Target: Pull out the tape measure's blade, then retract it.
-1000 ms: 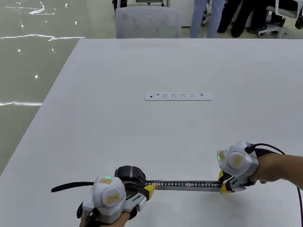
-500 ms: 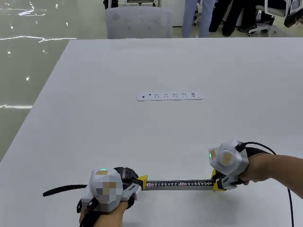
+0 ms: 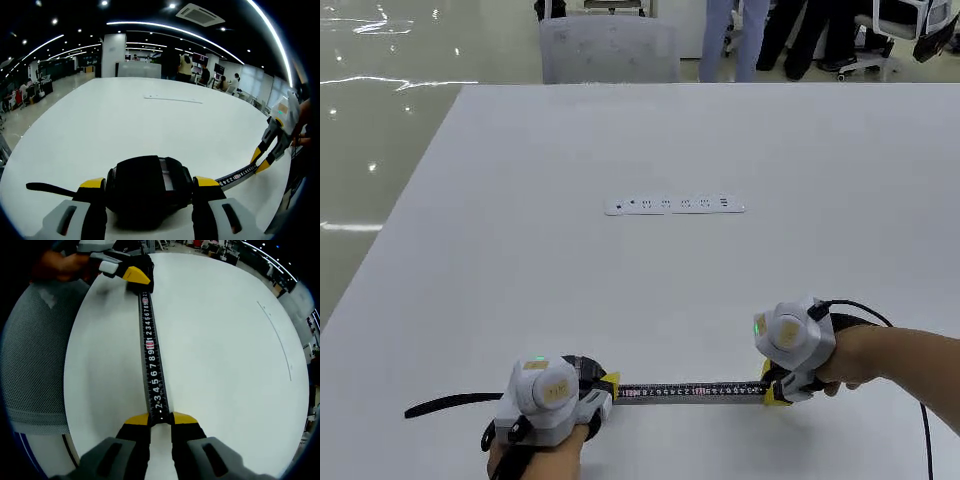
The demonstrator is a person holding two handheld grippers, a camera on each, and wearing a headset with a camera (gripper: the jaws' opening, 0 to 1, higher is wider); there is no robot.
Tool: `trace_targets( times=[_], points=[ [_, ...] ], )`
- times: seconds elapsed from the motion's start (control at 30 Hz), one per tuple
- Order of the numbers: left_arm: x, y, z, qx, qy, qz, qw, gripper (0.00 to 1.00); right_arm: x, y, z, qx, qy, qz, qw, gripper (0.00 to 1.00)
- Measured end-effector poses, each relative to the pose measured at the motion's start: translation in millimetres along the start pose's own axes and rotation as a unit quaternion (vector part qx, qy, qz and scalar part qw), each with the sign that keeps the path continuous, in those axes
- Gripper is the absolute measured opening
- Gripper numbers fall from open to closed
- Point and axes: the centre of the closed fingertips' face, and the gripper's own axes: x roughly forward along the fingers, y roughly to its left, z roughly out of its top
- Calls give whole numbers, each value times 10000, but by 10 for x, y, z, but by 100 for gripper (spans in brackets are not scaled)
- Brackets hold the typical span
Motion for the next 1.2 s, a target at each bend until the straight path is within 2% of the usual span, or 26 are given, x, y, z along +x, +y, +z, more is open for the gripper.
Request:
trace_targets(
  times=[0.13,0.2,0.43,0.63,0.77,1.2],
  points=[
    [8,8,5,24,-24,19,10000,66,-3,0,1,8,-46,-15,10000,14],
    [8,10,7,18,-37,23,10000,65,-3,-2,-1,179,-67,-55,9998,14],
    [10,17,-3,-37,94,12,9999,64,-5,17,34,-153,-123,-32,9998,14],
    [9,17,-11,-68,121,-25,9999,63,4,16,57,-65,-203,-11,9998,14],
    [16,20,-13,-73,142,-56,9999,63,11,20,81,-162,-212,-38,9996,14],
    [9,28,-6,-62,132,-68,9999,63,35,23,143,-50,-225,-45,9997,14]
  ],
)
